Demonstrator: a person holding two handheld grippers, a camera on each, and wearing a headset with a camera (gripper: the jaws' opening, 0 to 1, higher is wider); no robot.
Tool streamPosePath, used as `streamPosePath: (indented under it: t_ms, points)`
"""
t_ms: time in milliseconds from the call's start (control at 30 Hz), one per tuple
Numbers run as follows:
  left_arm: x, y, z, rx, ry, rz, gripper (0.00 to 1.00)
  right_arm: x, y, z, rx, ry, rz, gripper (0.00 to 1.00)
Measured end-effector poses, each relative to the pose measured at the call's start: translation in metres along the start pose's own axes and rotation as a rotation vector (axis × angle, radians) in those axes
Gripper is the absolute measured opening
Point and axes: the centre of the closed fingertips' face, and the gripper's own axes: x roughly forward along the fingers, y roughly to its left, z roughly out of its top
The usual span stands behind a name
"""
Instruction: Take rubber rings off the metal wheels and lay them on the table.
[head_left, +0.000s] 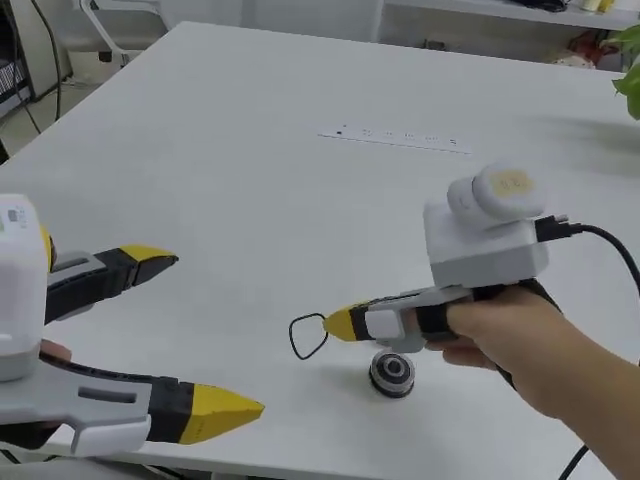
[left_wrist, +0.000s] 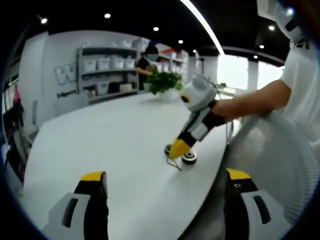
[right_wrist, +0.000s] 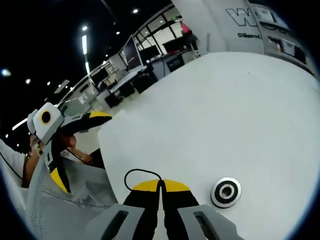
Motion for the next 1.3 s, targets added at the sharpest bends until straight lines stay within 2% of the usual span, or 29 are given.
streamPosePath:
  t_ms: [167, 400, 833, 1300]
  points:
    - [0.0, 0.003, 0.0, -0.004, -0.002, 0.002, 0.97, 0.005, -0.008, -0.011, -0.024, 0.041, -0.061, 0.0]
    - [0.001, 0.003, -0.002, 0.0, 0.001, -0.008, 0.97, 0.007, -0.014, -0.015, -0.025, 0.058, -0.079, 0.0]
    - [0.002, 0.002, -0.005, 0.006, 0.019, -0.007, 0.96, 0.008, -0.016, -0.019, -0.016, 0.067, -0.086, 0.0]
    - [0.001, 0.001, -0.005, 0.007, 0.023, -0.003, 0.95, 0.011, -0.009, -0.021, -0.023, 0.073, -0.065, 0.01]
